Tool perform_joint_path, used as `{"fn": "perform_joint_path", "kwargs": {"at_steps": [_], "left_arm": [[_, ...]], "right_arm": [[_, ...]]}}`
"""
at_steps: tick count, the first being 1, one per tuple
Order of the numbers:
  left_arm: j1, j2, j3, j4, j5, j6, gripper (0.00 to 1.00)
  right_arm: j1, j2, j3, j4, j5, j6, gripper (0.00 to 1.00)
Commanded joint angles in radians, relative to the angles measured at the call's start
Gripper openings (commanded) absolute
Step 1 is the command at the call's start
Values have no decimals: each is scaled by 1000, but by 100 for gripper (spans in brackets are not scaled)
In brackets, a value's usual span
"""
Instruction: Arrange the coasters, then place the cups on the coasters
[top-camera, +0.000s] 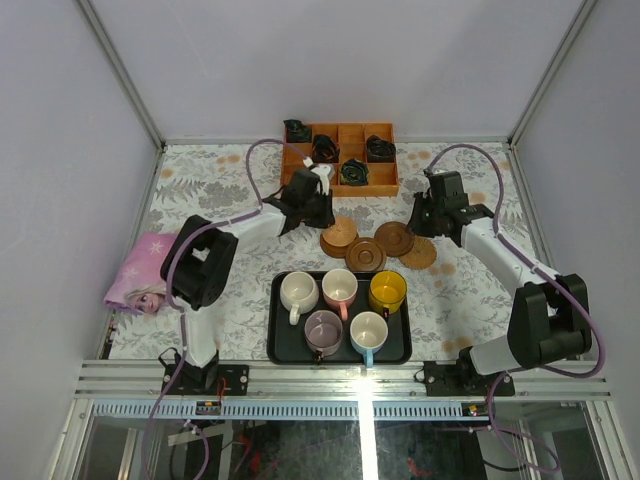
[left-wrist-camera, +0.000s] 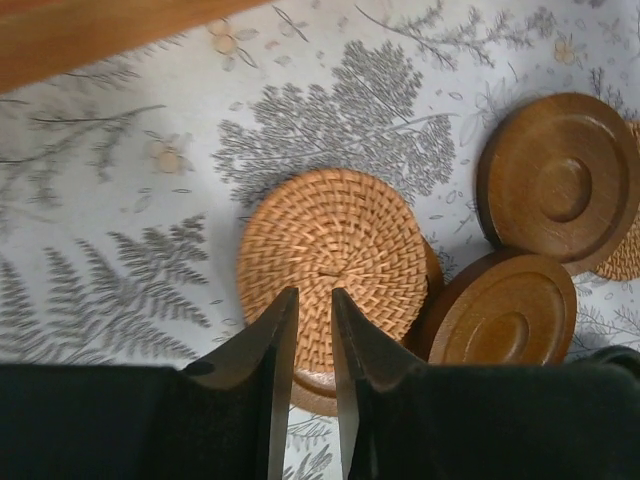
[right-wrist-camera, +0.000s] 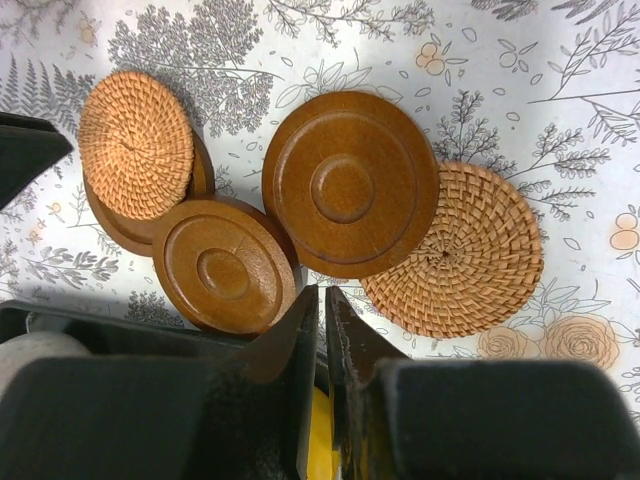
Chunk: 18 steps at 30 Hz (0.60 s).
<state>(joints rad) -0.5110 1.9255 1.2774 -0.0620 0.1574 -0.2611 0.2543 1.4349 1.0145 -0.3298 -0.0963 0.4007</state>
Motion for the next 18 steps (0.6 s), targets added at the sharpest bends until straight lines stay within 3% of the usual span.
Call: {"fn": "perform_joint_path", "kwargs": {"at_steps": [1,7,13,18], "left_arm": [[-16,66,41,44,123,-12,19],[-26,113,50,26,193,-15,18],[-13,124,5,-36,85,-58,21],[84,103,-91,-45,47,-187,22]], "right_arm": [[24,35,41,15,-24,10,12],[87,90,80,-3,-38,-2,12],[142,146,114,-2,-81,-17,12],[176,208,143,-19,-129,-30,12]]}}
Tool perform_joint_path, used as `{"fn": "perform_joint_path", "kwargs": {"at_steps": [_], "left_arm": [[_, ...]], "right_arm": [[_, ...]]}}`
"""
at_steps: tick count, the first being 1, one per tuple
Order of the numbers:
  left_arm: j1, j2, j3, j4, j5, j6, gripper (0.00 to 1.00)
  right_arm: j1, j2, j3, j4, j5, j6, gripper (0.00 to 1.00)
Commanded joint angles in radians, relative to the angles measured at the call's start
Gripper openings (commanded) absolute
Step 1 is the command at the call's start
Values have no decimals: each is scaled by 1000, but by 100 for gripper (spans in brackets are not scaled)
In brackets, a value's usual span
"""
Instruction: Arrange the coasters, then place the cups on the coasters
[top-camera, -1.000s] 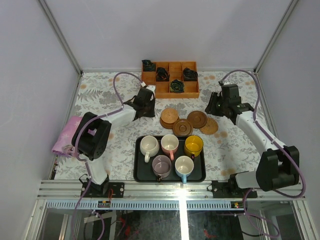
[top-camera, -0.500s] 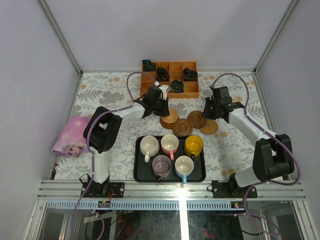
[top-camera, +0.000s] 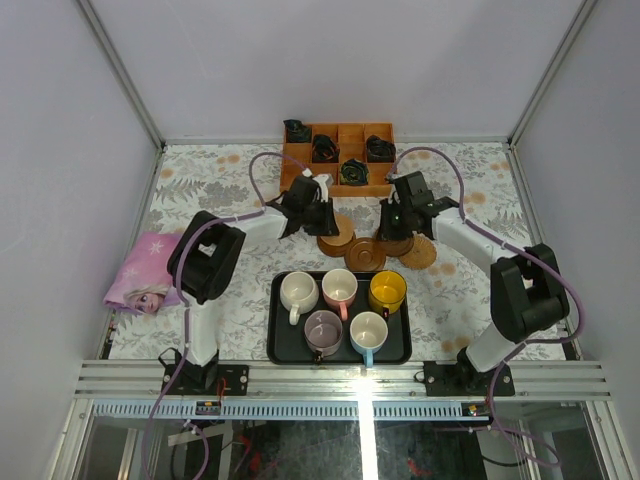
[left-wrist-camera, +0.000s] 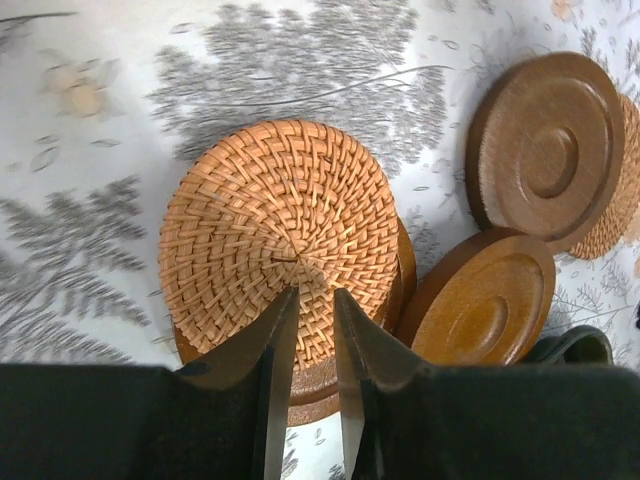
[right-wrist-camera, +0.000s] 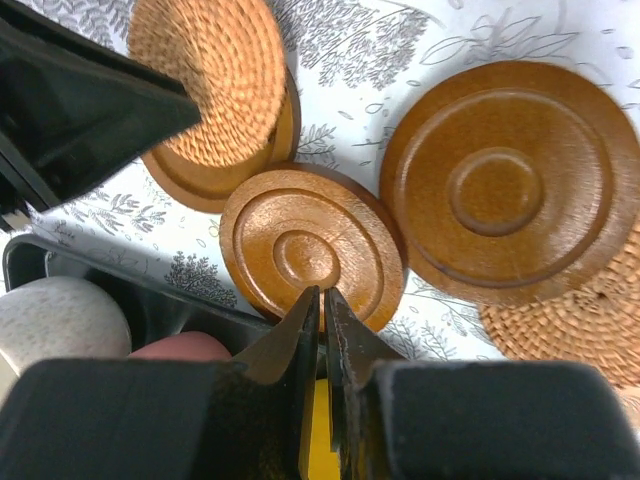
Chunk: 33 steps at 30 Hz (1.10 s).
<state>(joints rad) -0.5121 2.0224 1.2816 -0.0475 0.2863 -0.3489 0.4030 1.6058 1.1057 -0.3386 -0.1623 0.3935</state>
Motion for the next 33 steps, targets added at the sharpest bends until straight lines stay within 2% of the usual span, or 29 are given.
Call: {"fn": "perform_joint_path", "kwargs": {"at_steps": [1,6,10,22,33], "left_arm": [[107,-3,-111,-64,-94,-113,22],[204,-52,-161,-107,-169,-138,22],[255,-90,-183,-104,-173,-133,22],[259,-109,-188,-118,-131,-120,23],[254,-104,-221,-102,-61,-127,22]], "right_arm": [[32,48,56,-16,-72,-26,12],[55,119,82,-53,-107,-55,12],[66,173,116,-62,-129,-64,12],[79,422,245,-84,-171,-60,11],[117,640,501,-123,-167,-83,11]]}}
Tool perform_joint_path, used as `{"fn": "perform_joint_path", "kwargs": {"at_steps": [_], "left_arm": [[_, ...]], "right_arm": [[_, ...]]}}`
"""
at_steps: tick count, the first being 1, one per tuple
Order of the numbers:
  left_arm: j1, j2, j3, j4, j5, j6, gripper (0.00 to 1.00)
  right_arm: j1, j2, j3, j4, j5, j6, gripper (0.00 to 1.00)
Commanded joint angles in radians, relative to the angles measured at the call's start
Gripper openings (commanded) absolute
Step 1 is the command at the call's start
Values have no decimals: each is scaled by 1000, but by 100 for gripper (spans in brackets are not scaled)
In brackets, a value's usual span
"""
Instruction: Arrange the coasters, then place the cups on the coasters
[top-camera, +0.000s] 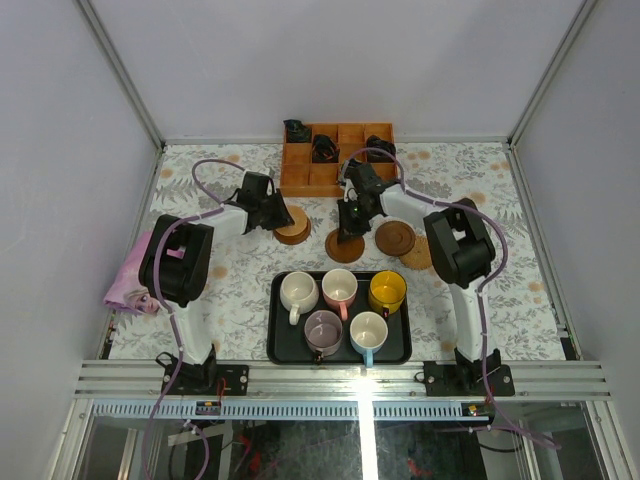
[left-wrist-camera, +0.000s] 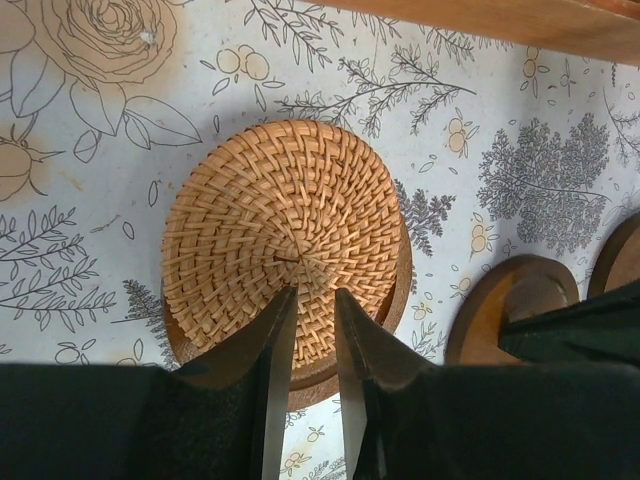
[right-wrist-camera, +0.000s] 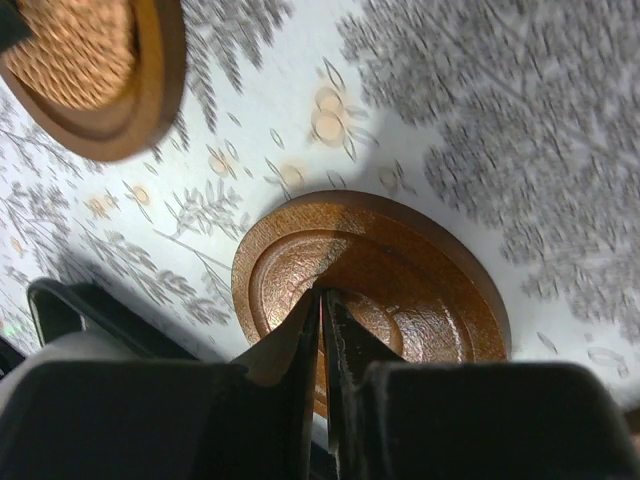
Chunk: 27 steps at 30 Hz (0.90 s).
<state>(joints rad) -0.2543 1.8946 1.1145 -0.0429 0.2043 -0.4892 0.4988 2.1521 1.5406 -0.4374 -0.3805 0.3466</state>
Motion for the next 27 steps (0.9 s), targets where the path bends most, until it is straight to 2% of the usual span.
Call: {"fn": "perform_joint_path", "kwargs": {"at_steps": [1,6,12,21,27], "left_arm": [[-9,24,-56,-103,28,14,22],[-47,46,-43,-97,57,28,21],[-73,55,-23,-99,54,31,20],[-29,-18,22,-176,-109,69,21],[12,-71,55,-197,-200,89,28]], "right_arm": [[21,108,88,-31,61,-40,11],[22,174,186,-61,71,-51,11],[22,148,182,-52,79,-44,11],[22,51,118,-54,112,-56,12],[21,2,112,-49,109,-54,23]]}}
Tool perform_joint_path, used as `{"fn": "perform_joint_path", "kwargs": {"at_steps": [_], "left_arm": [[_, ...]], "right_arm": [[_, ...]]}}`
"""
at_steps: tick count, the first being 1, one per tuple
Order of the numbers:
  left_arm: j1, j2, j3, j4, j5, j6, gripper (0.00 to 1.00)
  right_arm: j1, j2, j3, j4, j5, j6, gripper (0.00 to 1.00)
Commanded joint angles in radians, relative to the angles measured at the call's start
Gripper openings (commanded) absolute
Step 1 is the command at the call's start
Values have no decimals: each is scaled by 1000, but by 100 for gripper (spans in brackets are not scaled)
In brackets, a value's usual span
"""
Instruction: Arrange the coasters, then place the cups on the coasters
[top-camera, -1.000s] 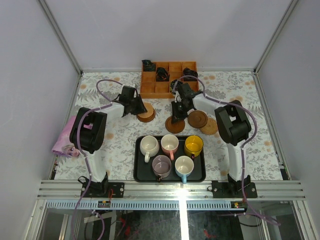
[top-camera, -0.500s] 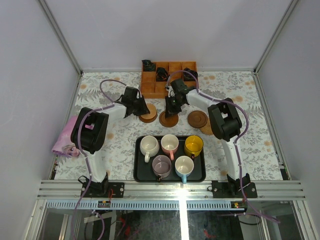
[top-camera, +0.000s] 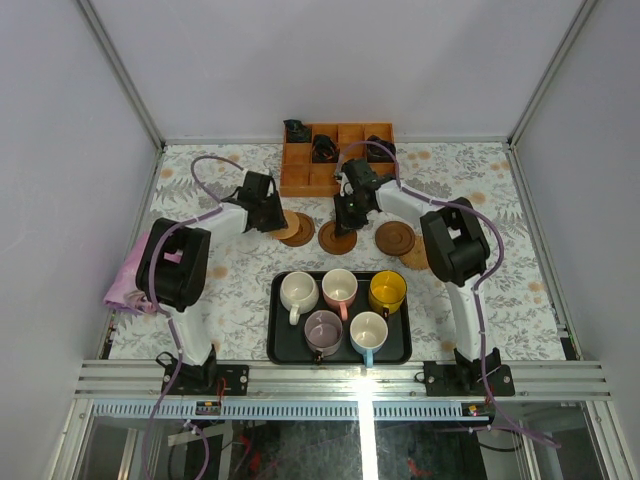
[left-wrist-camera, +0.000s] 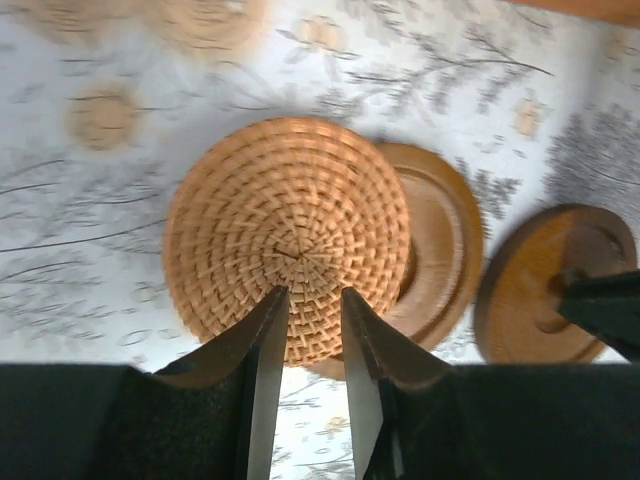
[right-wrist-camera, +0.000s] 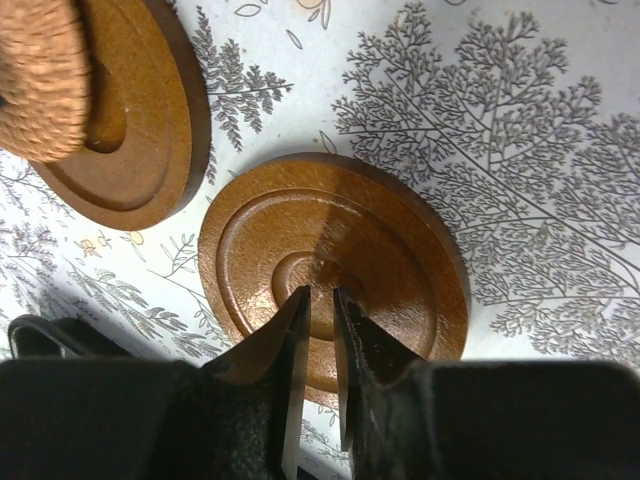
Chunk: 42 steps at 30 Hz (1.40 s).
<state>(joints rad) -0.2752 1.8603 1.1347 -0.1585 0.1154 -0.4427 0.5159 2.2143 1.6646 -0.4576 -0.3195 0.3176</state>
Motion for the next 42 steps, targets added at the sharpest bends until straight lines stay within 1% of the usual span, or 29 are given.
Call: {"fn": "perform_joint_path", "kwargs": {"at_steps": [1,4,7,17,23,26,33,39,42], "left_arm": [[40,-36,42,-91,-129,48,31],[58,-21,54,-124,-163,49,34],[73,-17,42,-131,-186,47,35],[103,33,4,-171,-292,64,36],[113,22,-6,-217,-378,70,35],[113,10,-12,-241,-392,66,35],[113,-48,-51,-230,-323,53,35],[113,-108,-41,-209,-192,52,34],[112,-124,-26,-216,-149,47,34]], "right_arm": [[5,-68,-12,-27,48,-26,25],[4,-86,-11,-27,52,-29,29],[4,-96,-11,-30,56,-29,31],[4,-145,-69,-27,85,-31,32],[4,-192,-123,-3,114,-24,32],[4,-199,-132,-1,116,-23,31],[5,-171,-114,7,88,-13,24],[5,-129,-71,21,35,-2,22],[6,-103,-51,26,23,1,21]]}}
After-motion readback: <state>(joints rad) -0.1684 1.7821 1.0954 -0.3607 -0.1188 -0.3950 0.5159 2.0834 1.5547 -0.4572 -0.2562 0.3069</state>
